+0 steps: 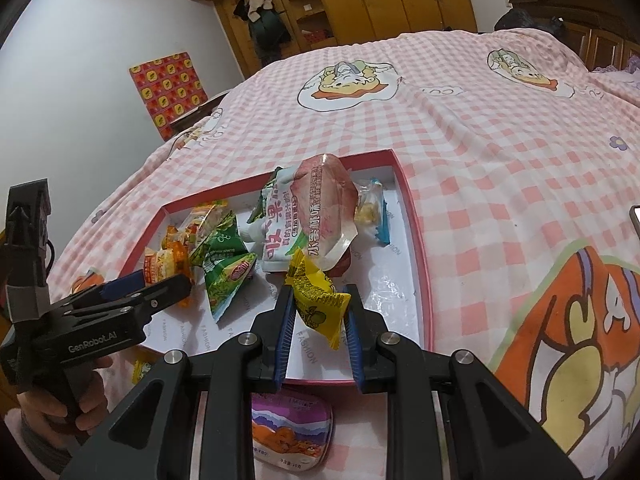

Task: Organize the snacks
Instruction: 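Lower both snacks into the tray and open both tools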

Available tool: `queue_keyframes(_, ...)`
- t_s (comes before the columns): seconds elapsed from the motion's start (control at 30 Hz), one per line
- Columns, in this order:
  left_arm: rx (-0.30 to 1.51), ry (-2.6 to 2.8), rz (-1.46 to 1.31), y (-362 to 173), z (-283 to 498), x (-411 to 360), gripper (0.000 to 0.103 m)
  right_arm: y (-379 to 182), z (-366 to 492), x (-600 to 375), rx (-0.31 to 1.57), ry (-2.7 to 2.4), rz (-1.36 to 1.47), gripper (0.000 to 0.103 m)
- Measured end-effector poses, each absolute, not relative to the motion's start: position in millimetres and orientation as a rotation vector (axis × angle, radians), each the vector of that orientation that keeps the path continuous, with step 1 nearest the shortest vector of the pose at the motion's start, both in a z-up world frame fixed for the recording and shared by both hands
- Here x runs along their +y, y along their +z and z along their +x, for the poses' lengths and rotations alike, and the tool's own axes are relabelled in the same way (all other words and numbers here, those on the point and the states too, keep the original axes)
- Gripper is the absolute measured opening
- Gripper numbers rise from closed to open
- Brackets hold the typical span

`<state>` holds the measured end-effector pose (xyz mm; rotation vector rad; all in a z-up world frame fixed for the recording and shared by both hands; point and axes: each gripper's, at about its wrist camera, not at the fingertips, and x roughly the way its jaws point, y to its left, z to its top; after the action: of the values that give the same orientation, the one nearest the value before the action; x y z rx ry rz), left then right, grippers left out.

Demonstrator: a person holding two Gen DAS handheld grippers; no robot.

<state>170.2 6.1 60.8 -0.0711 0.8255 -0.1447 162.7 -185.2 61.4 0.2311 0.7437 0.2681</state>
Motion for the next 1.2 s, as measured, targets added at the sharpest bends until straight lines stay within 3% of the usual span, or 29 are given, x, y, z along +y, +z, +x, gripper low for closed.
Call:
queue_keyframes(0.37,0.843,-0.150,-0.102,61.8,169.3,8.1,0.088,60.9,163.9,-190.1,0.748,0.282,0.268,0.027)
queue_keyframes(0.67,0.823,-0.147,-0.128,68.3,161.8,11.8,0.095,63.1,159.6,-189.9,0.736,0.301,0.279,0.043)
queue_keyframes(1.2,0.793,-0.160,-0.157,90.8,128.0,22.0,0.095,72.8,139.2,-182.6,0.719,0.341,0.258,0.051)
